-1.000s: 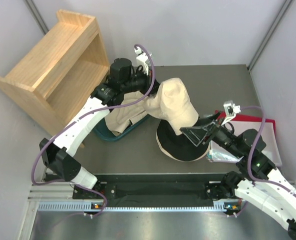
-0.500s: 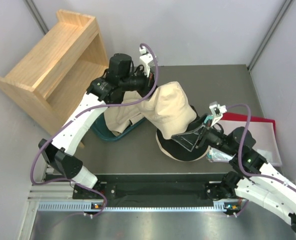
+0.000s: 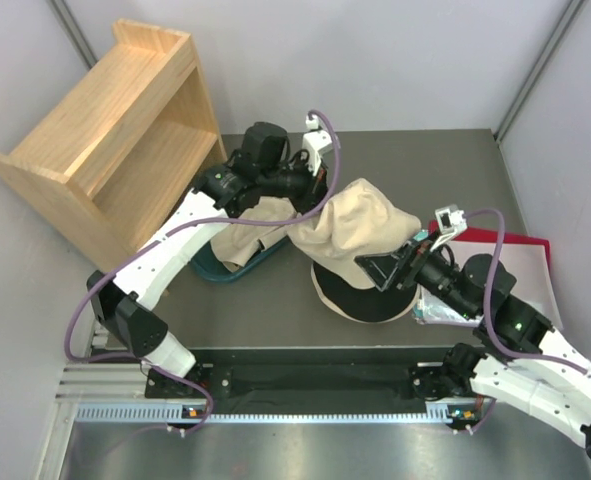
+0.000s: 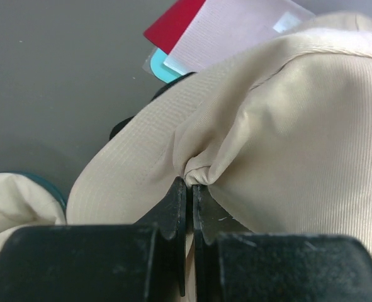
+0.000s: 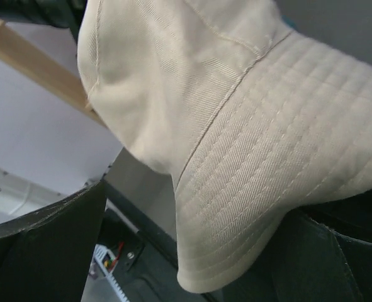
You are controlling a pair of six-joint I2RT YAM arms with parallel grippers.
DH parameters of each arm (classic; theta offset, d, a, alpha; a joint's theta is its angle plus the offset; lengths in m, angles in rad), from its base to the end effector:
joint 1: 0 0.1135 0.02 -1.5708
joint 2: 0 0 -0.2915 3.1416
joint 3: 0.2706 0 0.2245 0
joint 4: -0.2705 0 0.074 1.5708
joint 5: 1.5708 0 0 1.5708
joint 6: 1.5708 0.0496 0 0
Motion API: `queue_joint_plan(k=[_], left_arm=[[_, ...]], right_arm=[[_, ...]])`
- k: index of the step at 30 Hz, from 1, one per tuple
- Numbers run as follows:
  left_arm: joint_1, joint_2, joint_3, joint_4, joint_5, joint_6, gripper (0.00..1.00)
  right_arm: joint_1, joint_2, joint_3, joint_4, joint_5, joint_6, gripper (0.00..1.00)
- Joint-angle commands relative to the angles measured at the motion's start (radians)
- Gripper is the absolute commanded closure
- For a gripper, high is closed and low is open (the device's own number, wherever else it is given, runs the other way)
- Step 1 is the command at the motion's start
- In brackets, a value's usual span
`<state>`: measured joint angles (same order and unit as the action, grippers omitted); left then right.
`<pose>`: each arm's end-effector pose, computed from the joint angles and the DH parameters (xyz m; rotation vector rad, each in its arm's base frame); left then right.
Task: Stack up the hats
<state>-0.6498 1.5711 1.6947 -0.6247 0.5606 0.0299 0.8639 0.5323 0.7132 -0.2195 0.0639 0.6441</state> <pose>0.2461 -0.2201 0.4355 1.0365 1.8582 -0.9541 0.0636 0.0696 0.3546 -0.1365 1.7215 1.0967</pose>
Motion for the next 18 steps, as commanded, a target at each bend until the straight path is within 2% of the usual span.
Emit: queue_joint_plan(k=[1,6,8,14,16,18], left_arm=[[-0.022,-0.002,-0.023,0.101,0.025,0.041,1.00],[-0.022,-0.026,-0.069,0.140,0.074,0.091,1.00],[-0.022,-0.040,-0.096,0.167,0.078,0.102,1.00],[-0.021,-0.028,-0.104,0.168,0.070,0.130,1.00],[-0.022,-0.023,-0.106,0.168,0.070,0.136,1.00],[-0.021,-0.020,-0.107,0.168,0.064,0.139,1.00]], right_arm=[[0.003,0.008,0.113,-0.165,0.224,-0.067,0.00],[-0.006,0.012,0.158,-0.265,0.450,-0.110,0.00],[-0.015,0.017,0.167,-0.267,0.473,-0.139,0.00],[-0.054,0.092,0.221,-0.225,0.456,-0.201,0.00],[-0.106,0.115,0.230,-0.216,0.452,-0.213,0.01],[-0.169,0.123,0.221,-0.183,0.355,-0.228,0.00]])
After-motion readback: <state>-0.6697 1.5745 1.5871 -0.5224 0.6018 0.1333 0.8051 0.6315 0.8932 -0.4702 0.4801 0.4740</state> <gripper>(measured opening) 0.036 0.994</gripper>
